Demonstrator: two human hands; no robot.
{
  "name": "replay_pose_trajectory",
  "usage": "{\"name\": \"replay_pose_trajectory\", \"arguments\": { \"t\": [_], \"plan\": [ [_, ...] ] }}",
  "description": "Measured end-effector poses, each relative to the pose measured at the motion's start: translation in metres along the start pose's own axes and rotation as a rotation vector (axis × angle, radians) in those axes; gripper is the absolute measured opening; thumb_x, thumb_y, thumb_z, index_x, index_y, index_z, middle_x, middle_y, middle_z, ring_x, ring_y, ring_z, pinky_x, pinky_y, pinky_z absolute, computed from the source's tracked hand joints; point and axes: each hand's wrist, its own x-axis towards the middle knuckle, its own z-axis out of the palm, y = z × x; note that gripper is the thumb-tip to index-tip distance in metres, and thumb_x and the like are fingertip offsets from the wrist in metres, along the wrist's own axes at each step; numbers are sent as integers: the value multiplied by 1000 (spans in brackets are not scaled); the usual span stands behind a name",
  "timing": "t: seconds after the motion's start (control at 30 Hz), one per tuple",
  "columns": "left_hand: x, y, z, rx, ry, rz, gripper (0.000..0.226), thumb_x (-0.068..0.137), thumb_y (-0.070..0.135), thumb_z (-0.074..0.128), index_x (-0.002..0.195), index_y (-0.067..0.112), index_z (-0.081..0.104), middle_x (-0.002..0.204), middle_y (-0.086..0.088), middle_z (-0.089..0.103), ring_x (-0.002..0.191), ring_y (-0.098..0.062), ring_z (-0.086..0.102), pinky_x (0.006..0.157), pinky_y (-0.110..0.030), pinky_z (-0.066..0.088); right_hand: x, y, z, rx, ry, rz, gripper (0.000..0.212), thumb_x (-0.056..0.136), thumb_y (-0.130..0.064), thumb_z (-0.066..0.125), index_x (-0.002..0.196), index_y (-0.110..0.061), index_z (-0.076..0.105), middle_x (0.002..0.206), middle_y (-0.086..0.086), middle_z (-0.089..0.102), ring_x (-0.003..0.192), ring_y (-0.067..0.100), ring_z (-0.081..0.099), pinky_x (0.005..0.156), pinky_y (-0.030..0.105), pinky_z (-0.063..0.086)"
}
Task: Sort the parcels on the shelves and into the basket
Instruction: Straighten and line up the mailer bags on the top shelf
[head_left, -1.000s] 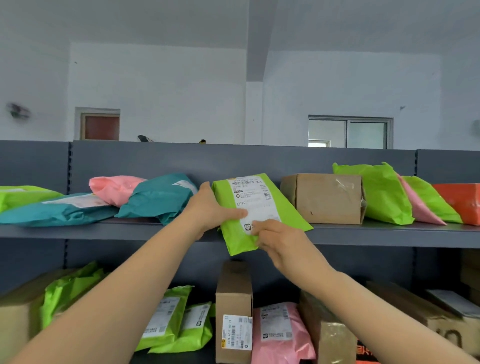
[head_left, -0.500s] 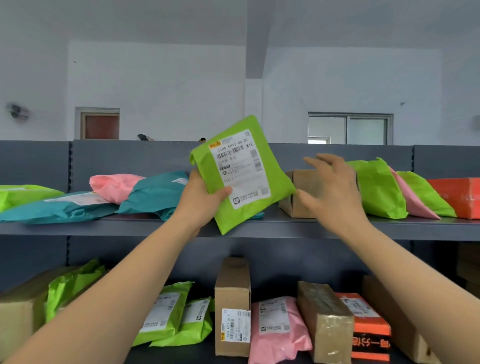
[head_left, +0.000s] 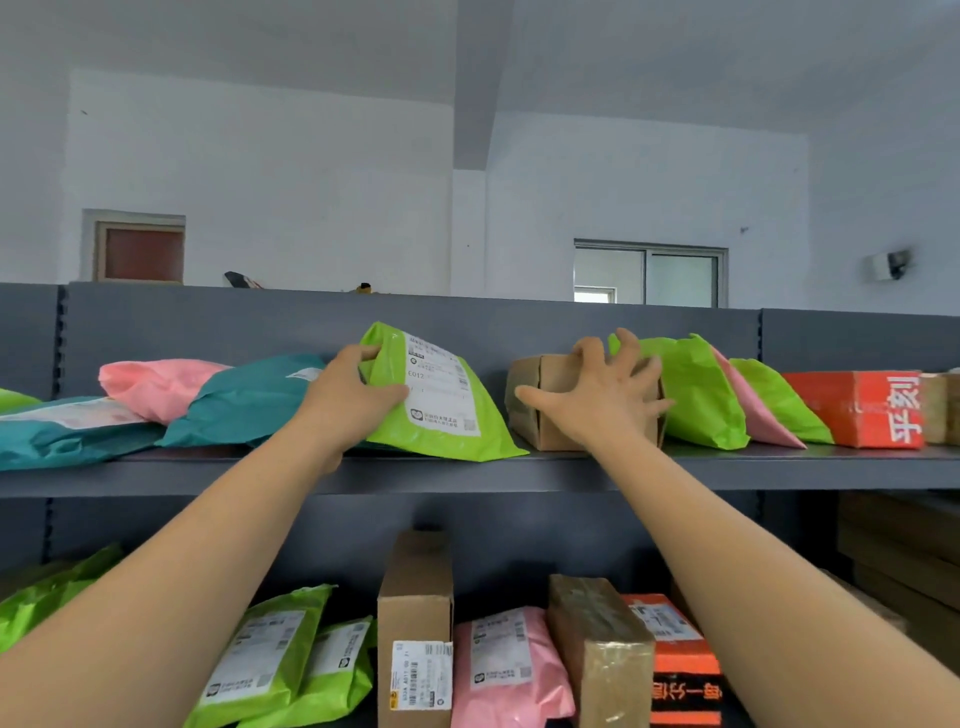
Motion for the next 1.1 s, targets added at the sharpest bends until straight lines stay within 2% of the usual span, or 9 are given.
{"name": "replay_pose_trajectory", "arguments": {
  "t": [0.17, 0.3, 0.4, 0.5, 0.63, 0.73, 0.83, 0.97, 1.1],
  "plan": [
    [10, 3, 3, -189, -46, -62, 55, 81, -1, 66, 131, 14, 49, 118, -13, 58, 92, -26, 64, 79, -34, 55, 12, 0, -5, 11, -23, 8, 74, 65, -73, 60, 120, -27, 38, 138, 5, 25, 135, 37, 15, 100, 72, 21],
    [19, 6, 12, -210, 23, -66, 48, 80, -8, 62, 123, 11, 51, 115, -10, 57, 94, -26, 65, 81, -37, 56, 11, 8, -8, -48, 24, -56, 64, 66, -71, 55, 111, -27, 43, 120, 2, 34, 120, 29, 30, 93, 59, 35],
    [23, 2, 21, -148, 65, -51, 41, 81, -4, 62, 118, 13, 54, 116, -7, 58, 97, -26, 63, 87, -42, 54, 9, 8, -10, -7, 59, -71, 55, 66, -65, 57, 104, -26, 47, 114, 1, 34, 115, 27, 33, 88, 50, 37],
    [25, -1, 30, 43, 147, 3, 30, 81, 4, 65, 109, 13, 57, 117, -8, 58, 102, -24, 59, 91, -35, 49, 5, 10, -12, 56, 113, -63, 56, 64, -62, 61, 106, -26, 49, 115, 0, 37, 116, 26, 34, 86, 48, 35],
    [25, 5, 40, 239, 227, 93, 14, 83, 3, 59, 88, 16, 55, 117, -14, 51, 84, -23, 50, 76, -27, 39, -4, 11, -28, 239, 216, -13, 53, 65, -58, 66, 104, -26, 50, 107, -5, 37, 116, 22, 36, 83, 45, 33],
    [22, 9, 50, 328, 210, 142, 14, 85, 0, 52, 93, 10, 58, 117, -15, 43, 78, -23, 44, 76, -29, 37, -3, 13, -47, 374, 255, 90, 52, 66, -55, 66, 106, -26, 52, 105, -7, 35, 118, 22, 37, 84, 44, 33],
    [24, 10, 58, 384, 112, 181, 18, 84, 1, 55, 97, 12, 59, 115, -14, 46, 80, -22, 45, 75, -26, 34, 1, 18, -62, 513, 261, 174, 48, 69, -53, 66, 105, -24, 53, 113, -2, 41, 120, 25, 38, 93, 47, 38],
    [26, 9, 63, 460, -26, 171, 26, 86, 11, 60, 112, 12, 62, 117, -14, 54, 99, -27, 54, 84, -31, 39, 1, 18, -68, 604, 272, 236, 44, 69, -55, 66, 98, -26, 51, 118, 1, 45, 119, 26, 41, 96, 51, 39],
    [18, 9, 58, 497, 17, 262, 34, 92, 25, 57, 123, 11, 58, 127, -15, 47, 114, -34, 47, 98, -36, 34, 0, 12, -68, 757, 271, 328, 52, 61, -60, 65, 98, -25, 54, 115, 0, 49, 114, 25, 47, 92, 48, 45]
  ]
}}
